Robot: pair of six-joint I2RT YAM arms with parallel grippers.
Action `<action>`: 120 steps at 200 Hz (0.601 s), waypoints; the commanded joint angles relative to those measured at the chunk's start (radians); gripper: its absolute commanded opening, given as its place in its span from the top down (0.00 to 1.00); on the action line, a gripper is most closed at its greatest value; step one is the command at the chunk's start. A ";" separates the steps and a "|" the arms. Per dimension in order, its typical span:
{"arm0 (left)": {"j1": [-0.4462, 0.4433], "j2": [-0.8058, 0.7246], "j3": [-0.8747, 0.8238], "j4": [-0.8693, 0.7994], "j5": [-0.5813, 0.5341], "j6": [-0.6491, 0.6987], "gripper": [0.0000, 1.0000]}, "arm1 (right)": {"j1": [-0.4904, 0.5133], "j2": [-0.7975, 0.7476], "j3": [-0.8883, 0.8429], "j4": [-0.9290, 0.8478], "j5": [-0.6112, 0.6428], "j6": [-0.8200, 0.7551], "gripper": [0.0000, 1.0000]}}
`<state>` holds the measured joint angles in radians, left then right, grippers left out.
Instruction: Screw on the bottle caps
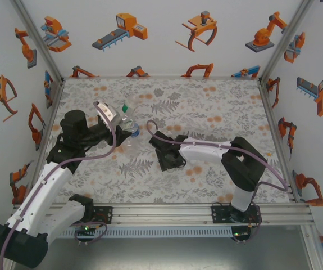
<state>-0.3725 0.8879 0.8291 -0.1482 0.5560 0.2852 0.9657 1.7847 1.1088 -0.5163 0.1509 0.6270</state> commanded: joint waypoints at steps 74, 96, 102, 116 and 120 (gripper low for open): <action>-0.012 0.027 0.032 -0.007 -0.001 0.019 0.89 | 0.008 -0.038 0.025 -0.021 0.023 -0.014 0.61; -0.045 0.046 0.052 -0.045 -0.002 0.046 0.90 | 0.008 -0.102 0.007 -0.005 0.042 -0.024 0.61; -0.052 0.049 0.057 -0.053 -0.001 0.051 0.90 | 0.008 -0.124 0.000 0.001 0.046 -0.030 0.61; -0.068 0.055 0.070 -0.071 0.000 0.062 0.90 | 0.008 -0.184 -0.015 0.020 0.048 -0.045 0.61; -0.072 0.055 0.074 -0.076 0.001 0.065 0.90 | 0.007 -0.206 -0.019 0.023 0.048 -0.049 0.61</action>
<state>-0.4210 0.9421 0.8494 -0.1856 0.5484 0.3065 0.9665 1.7065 1.1057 -0.5125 0.1631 0.6140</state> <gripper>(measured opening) 0.564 0.420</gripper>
